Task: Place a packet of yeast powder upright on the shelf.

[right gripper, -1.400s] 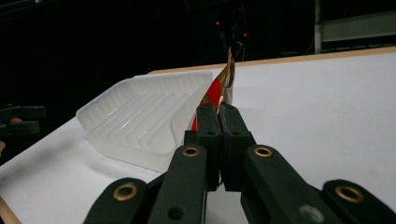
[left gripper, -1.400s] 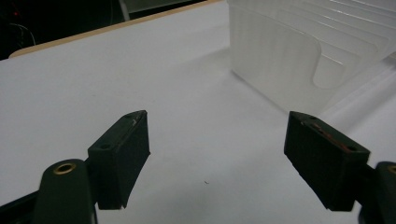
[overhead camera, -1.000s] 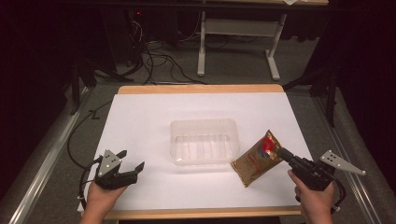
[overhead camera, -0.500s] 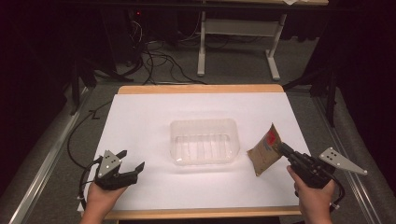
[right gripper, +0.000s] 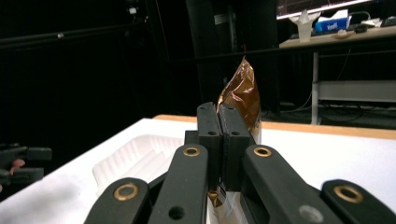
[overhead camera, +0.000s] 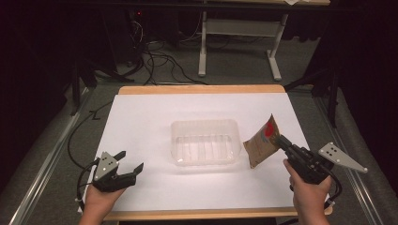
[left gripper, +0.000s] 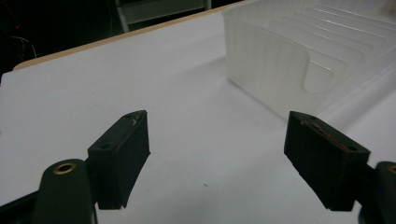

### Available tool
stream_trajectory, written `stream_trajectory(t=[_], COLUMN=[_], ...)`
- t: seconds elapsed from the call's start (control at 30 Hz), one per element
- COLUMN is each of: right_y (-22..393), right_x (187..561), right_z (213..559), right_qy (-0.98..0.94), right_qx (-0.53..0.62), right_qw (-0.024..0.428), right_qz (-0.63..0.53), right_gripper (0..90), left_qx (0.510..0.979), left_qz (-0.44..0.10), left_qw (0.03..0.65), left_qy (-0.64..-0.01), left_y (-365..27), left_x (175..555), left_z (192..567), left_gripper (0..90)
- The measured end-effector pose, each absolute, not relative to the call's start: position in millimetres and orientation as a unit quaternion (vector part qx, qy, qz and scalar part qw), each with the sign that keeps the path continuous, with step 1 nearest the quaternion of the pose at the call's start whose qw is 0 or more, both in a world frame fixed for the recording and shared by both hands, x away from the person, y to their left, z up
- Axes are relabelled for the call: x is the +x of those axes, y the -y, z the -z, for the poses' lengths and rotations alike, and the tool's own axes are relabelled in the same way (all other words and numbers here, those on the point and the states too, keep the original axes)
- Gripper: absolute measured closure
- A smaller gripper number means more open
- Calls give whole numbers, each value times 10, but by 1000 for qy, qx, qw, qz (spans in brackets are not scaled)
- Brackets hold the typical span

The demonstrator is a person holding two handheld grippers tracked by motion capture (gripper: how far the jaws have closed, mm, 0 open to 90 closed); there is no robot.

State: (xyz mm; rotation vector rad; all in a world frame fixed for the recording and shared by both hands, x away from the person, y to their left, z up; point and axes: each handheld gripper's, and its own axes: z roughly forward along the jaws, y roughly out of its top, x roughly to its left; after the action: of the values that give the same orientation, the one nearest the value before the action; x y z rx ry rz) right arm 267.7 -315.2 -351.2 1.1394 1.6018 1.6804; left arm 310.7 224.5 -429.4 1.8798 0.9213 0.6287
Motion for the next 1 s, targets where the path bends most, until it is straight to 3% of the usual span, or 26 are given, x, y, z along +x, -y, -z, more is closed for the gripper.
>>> stream_trajectory(t=[1.0], right_y=[3094], right_x=[2761], right_z=[3016], right_qy=[-561], right_qx=[394], right_qw=[274], right_qz=[-674], right_gripper=[896], left_qx=[765], left_qz=[-259], left_qw=[453], left_qy=[-378], left_y=[-2301], left_x=[3048], left_z=[4307], left_gripper=[228])
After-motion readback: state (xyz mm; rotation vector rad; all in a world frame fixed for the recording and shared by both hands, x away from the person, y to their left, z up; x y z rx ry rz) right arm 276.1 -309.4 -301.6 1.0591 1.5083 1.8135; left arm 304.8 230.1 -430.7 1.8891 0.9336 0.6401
